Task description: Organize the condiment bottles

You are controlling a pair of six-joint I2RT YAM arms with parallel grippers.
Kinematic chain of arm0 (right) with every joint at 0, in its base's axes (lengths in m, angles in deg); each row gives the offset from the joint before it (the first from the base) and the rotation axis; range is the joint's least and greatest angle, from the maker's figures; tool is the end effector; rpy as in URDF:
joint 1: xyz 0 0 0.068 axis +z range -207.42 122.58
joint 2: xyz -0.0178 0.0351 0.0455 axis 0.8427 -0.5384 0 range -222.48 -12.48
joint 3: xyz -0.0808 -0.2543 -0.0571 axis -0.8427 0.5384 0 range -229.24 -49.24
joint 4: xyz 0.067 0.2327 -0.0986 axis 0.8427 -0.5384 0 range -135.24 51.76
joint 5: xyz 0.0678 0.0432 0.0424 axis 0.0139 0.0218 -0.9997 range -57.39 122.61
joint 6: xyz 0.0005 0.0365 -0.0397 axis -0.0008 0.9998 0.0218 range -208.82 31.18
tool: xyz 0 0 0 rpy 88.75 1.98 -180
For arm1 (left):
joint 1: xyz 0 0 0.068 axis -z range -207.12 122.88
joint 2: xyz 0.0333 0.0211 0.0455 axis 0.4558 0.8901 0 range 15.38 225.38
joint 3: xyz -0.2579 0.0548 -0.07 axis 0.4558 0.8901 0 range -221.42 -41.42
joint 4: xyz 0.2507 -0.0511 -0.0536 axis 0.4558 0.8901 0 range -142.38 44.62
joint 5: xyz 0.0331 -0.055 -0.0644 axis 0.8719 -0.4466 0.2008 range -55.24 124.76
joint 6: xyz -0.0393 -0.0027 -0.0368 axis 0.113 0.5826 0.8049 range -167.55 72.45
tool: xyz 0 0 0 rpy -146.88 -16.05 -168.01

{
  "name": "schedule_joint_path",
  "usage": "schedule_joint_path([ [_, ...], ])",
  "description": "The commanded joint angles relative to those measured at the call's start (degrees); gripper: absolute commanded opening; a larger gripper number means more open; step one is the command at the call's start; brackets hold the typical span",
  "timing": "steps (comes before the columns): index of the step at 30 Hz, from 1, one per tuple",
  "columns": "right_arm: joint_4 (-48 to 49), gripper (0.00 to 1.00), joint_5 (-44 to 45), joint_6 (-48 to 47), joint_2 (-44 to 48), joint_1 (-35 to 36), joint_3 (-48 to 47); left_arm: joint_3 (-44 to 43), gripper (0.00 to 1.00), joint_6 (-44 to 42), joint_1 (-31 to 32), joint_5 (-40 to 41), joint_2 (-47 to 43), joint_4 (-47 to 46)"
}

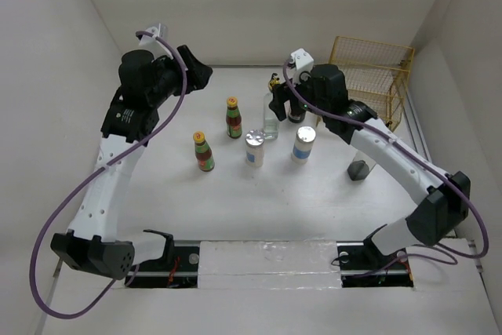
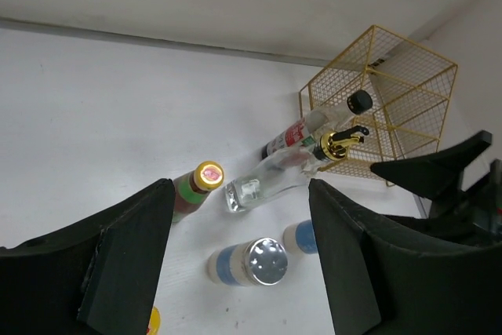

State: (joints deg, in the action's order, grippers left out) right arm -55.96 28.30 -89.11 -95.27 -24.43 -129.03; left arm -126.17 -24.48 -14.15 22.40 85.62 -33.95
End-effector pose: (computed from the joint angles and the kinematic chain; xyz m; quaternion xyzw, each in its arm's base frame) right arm 0.2812 0.1858 0.3838 -0.2560 0.7816 0.1896 0.5364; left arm 0.2531 -0.0660 0.4740 0.0092 0.7302 -0.2846 0.6210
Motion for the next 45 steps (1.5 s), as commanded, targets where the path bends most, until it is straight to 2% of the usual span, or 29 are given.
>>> schedule_joint_path([
  [1,8.1,0.87,-2.4,-1.4,-2.9,-1.1,-2.3,0.8,0.65,0.4,1.2,-0.1,-1.0,-1.9],
  [5,10.7,0.86,-4.4,-2.4,-9.0,-2.2,-5.7,1.3,0.66,0.4,2.4,-0.1,-1.0,-2.4],
  [6,11.4,0.86,-5.0,-2.4,-9.9,-2.2,-5.7,1.9,0.69,1.2,2.4,0.4,-1.0,-2.4],
  [7,12.0,0.86,-5.0,-3.0,-10.7,-2.8,-5.7,1.9,0.75,1.2,2.4,1.4,-0.5,-2.4],
  [8,13.3,0.85,-4.5,-3.0,-11.5,-2.8,-6.3,1.9,0.96,1.8,2.4,2.0,-0.5,-2.4],
  [10,15.3,0.80,-5.3,-3.6,-13.6,-3.3,-6.3,1.9,1.00,2.4,2.4,3.3,0.1,-2.4],
  [14,17.7,0.71,-5.3,-3.6,-17.1,-3.8,-7.7,1.9,1.00,2.4,2.4,4.7,0.6,-1.9],
  [17,19.1,0.70,-5.8,-3.6,-17.9,-3.8,-7.7,1.3,1.00,2.4,2.4,3.9,1.1,-1.9],
  [22,21.9,0.67,-4.6,-3.0,-18.4,-2.7,-7.7,1.3,0.84,2.9,2.4,1.9,2.2,-1.9],
  [24,23.1,0.59,-3.9,-2.3,-18.4,-2.7,-6.3,1.9,0.77,2.9,2.4,1.9,2.2,-2.4],
  [26,24.1,0.51,-3.2,-1.8,-18.4,-2.1,-5.6,1.9,0.75,2.9,2.4,1.9,2.2,-2.4],
  [27,24.1,0.38,-1.7,-1.8,-18.4,-2.1,-5.6,1.9,0.73,2.9,2.4,1.9,2.2,-2.4],
  [28,24.1,0.33,-1.7,-1.8,-18.4,-2.1,-5.0,1.9,0.73,2.9,2.4,1.9,2.2,-2.4],
  [29,24.1,0.28,-1.1,-1.8,-18.4,-1.6,-5.0,2.4,0.69,2.9,2.4,1.9,2.2,-2.4],
  [30,24.1,0.17,-1.0,-1.8,-17.9,-1.6,-5.0,2.4,0.67,2.9,2.4,1.9,2.2,-2.4],
  [32,24.7,0.11,-0.3,-1.8,-16.1,-1.6,-5.0,2.4,0.65,2.9,2.4,1.9,2.2,-2.4],
  [34,24.7,0.04,-0.3,-1.8,-14.1,-1.1,-7.6,2.9,0.60,3.6,2.4,1.9,2.2,-2.4],
  [36,22.7,0.00,-0.9,-1.3,-13.5,-1.1,-11.5,3.4,0.60,4.1,2.4,1.9,2.2,-2.4],
  [39,19.1,0.00,-1.7,-0.7,-12.1,-1.1,-21.6,2.9,0.60,6.7,2.4,4.9,2.2,-2.4],
  [42,17.4,0.00,-1.0,-0.1,-12.1,-3.1,-30.6,2.1,0.66,6.7,2.4,6.8,2.2,-1.4],
  [45,12.9,0.00,0.6,0.6,-15.3,-4.9,-41.5,0.8,0.66,6.2,2.4,5.5,2.7,-1.4],
])
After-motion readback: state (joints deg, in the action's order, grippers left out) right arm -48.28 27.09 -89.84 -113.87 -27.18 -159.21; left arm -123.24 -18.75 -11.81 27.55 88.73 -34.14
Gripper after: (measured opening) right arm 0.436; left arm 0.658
